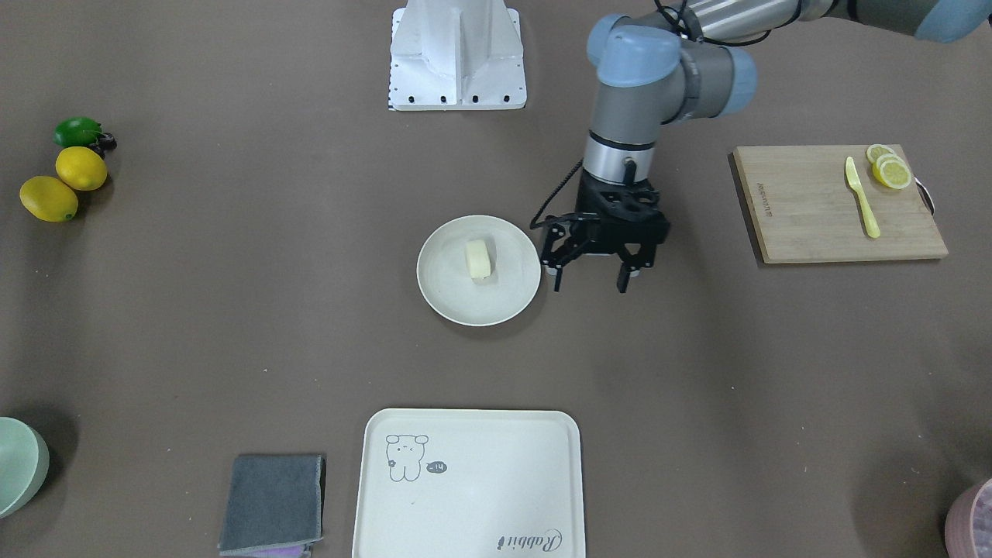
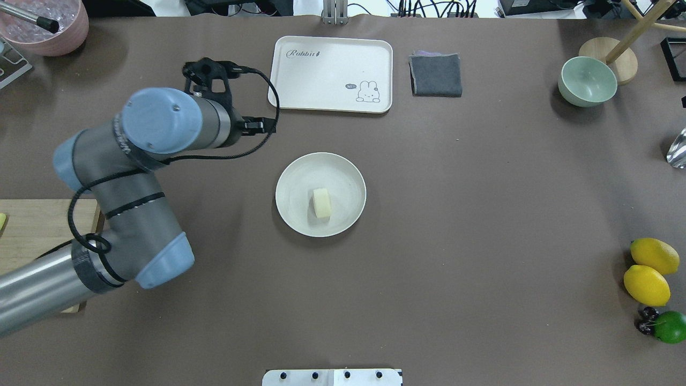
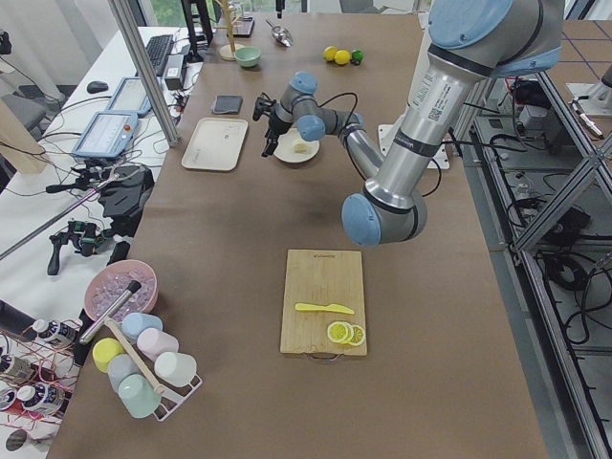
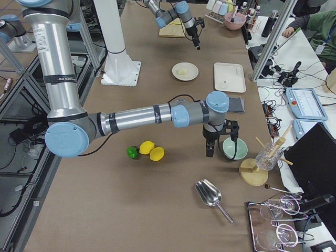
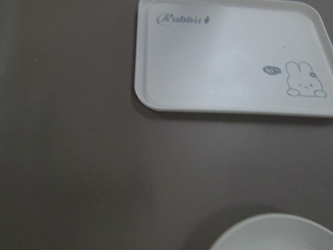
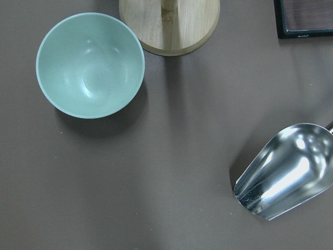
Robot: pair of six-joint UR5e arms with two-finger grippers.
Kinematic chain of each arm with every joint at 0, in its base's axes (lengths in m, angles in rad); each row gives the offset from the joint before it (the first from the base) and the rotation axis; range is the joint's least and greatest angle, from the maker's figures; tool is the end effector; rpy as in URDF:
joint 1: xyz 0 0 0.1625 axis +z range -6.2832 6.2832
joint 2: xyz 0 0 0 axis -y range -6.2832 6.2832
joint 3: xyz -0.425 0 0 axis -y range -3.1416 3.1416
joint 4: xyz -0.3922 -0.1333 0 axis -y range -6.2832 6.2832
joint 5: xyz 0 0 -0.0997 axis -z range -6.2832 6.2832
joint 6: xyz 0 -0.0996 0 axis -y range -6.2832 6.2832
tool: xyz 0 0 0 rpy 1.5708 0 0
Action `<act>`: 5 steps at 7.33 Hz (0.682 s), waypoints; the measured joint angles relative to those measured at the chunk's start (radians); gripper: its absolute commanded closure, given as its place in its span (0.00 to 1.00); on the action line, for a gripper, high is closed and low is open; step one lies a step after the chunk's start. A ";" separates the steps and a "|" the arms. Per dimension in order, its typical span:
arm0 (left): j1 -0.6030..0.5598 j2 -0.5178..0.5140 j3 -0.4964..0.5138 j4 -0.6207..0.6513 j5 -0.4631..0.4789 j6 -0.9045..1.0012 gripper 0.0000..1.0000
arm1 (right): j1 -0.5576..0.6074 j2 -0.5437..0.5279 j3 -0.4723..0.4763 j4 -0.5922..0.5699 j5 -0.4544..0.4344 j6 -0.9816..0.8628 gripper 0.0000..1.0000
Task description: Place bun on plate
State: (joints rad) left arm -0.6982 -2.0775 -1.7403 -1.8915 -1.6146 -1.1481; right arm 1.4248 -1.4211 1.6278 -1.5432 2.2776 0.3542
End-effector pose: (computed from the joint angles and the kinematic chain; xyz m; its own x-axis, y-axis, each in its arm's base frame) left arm 0.4149 -0.5165 0.2589 0.6312 0.0053 -0.7756 0.3894 0.8626 0.3228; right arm -0.0138 -0.5658 0.5528 0.7342 0.0901 0.6730 -0.1206 0.9927 -0.0013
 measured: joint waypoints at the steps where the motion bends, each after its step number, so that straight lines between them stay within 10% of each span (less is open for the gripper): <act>1: -0.081 0.060 0.000 -0.053 -0.069 0.012 0.02 | 0.000 0.000 0.000 0.001 0.001 0.000 0.00; 5: -0.396 0.317 0.033 -0.081 -0.371 0.368 0.02 | 0.002 -0.002 0.000 0.008 -0.002 0.000 0.00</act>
State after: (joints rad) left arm -1.0947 -1.7604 -1.7076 -1.9729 -1.9852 -0.7806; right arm 1.4265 -1.4227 1.6276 -1.5353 2.2759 0.3541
